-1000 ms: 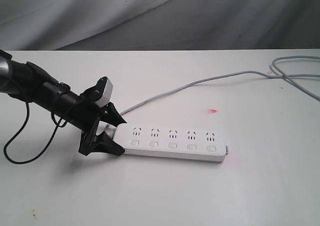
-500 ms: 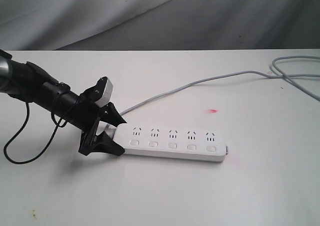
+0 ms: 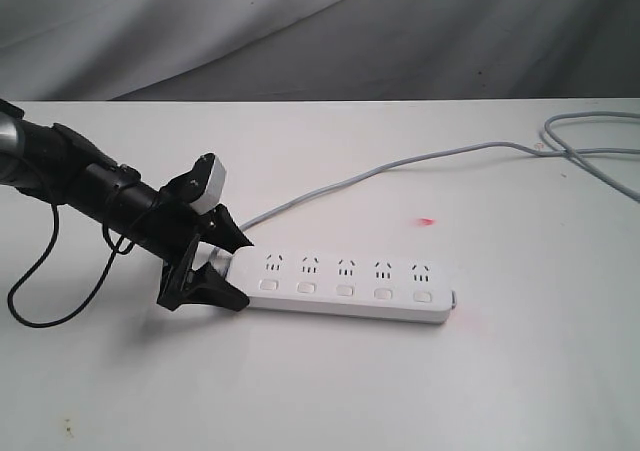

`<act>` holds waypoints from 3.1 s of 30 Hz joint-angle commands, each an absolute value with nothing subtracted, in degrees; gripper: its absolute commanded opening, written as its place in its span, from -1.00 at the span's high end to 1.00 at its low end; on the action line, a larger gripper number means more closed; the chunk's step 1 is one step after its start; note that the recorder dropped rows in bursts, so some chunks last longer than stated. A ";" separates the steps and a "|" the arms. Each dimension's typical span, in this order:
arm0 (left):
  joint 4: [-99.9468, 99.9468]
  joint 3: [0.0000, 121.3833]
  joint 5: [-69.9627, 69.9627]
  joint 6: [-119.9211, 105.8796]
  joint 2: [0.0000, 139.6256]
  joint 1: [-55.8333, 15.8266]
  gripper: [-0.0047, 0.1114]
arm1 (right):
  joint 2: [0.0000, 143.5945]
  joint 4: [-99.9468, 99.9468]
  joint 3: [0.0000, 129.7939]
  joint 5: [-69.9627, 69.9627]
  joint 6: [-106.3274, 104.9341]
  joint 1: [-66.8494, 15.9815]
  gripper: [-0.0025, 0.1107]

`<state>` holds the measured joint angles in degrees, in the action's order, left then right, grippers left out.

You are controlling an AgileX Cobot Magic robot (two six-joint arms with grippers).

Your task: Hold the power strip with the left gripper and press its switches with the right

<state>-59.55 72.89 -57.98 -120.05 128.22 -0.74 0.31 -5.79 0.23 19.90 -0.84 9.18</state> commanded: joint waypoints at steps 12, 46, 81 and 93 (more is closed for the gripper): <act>-59.43 72.95 -58.34 -119.95 128.30 -0.62 0.22 | 0.00 -5.48 0.00 20.19 -0.77 9.30 0.68; -59.43 72.95 -58.34 -119.95 128.30 -0.62 0.22 | 0.00 -5.48 0.00 20.19 -0.77 9.30 0.68; -54.80 72.95 -55.22 -107.30 105.75 -0.62 -0.72 | 0.00 -5.50 0.00 20.19 -0.88 9.30 0.68; -45.14 72.95 -52.49 -80.82 78.47 -0.62 0.92 | 0.00 -5.50 0.00 20.19 -0.88 9.30 0.68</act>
<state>-46.87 72.99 -52.48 -87.70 82.82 -0.74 0.31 -5.79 0.23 20.21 -0.84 9.18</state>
